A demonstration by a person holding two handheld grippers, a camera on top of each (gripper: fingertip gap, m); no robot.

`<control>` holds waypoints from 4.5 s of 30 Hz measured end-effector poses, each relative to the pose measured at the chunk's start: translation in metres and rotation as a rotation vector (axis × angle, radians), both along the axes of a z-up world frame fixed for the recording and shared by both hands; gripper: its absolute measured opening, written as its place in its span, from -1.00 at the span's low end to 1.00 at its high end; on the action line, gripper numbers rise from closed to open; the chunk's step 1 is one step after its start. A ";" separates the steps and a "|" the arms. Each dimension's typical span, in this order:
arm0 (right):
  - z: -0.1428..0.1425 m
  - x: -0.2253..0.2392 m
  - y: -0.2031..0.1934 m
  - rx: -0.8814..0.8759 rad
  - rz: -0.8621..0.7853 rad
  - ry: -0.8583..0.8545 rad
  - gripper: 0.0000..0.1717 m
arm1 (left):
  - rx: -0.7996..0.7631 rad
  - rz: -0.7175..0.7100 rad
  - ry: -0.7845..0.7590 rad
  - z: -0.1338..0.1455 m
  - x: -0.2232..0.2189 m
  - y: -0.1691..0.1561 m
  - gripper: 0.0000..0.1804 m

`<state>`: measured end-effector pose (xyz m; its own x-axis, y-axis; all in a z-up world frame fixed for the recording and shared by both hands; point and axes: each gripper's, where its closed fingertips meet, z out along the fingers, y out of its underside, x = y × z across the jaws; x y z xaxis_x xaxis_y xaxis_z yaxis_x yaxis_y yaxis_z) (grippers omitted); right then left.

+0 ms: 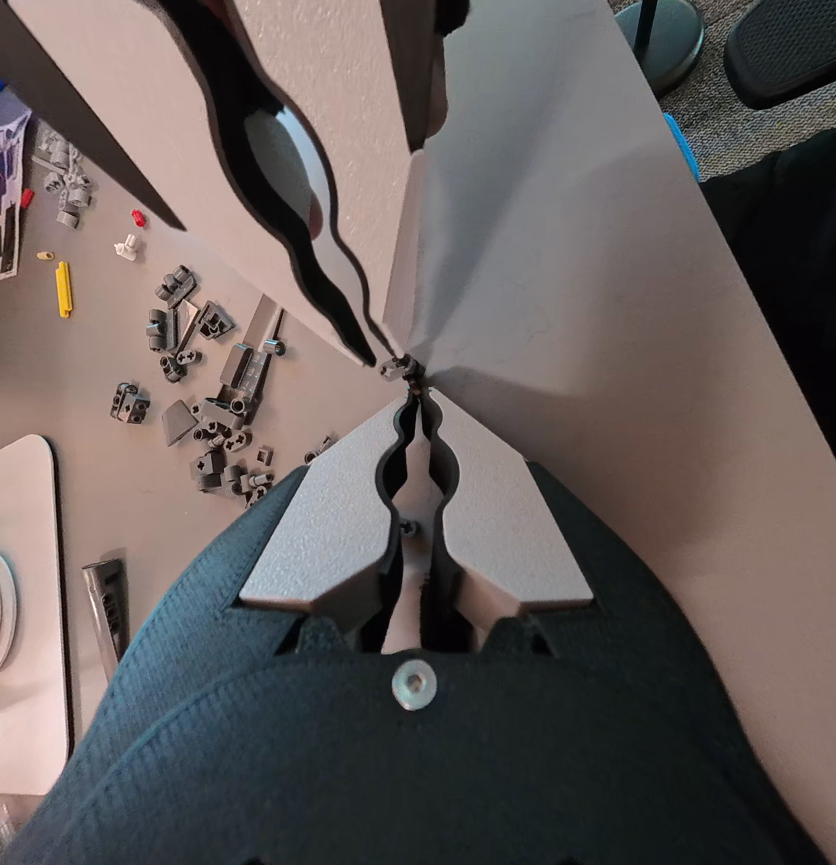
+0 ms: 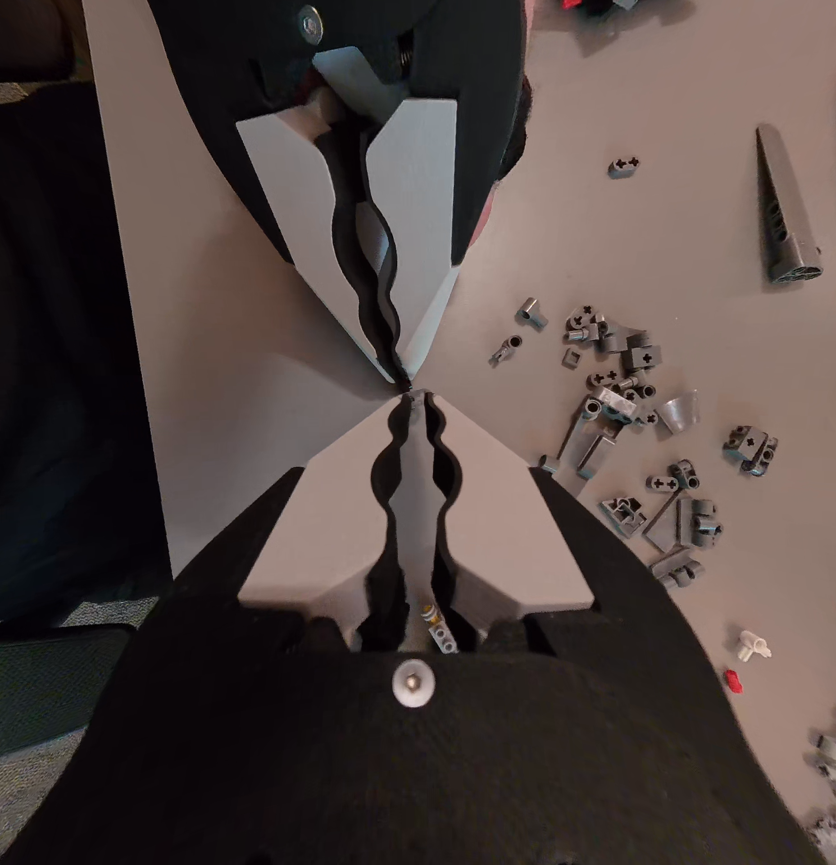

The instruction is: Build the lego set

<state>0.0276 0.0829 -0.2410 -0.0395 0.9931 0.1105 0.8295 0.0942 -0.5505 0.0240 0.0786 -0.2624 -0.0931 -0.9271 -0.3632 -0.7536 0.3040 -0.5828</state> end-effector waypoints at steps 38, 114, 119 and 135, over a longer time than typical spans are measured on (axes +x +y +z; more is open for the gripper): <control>-0.009 0.003 -0.001 -0.008 0.020 -0.097 -0.83 | -0.003 -0.017 0.020 0.000 0.001 0.001 -0.99; -0.024 -0.065 0.012 -0.127 -0.330 -0.057 -0.83 | 0.154 0.342 -0.158 0.057 -0.142 0.026 -0.96; -0.023 -0.063 0.012 -0.111 -0.300 -0.055 -0.86 | 0.152 0.344 -0.162 0.057 -0.140 0.027 -0.97; 0.043 0.014 0.032 -0.048 -0.349 0.133 -0.86 | 0.064 0.206 -0.108 0.043 -0.051 0.004 -0.90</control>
<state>0.0417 0.1147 -0.1981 0.3139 0.9484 0.0449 0.7283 -0.2102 -0.6522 -0.0268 0.0826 -0.2190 0.1385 -0.8971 -0.4195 -0.7376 0.1892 -0.6481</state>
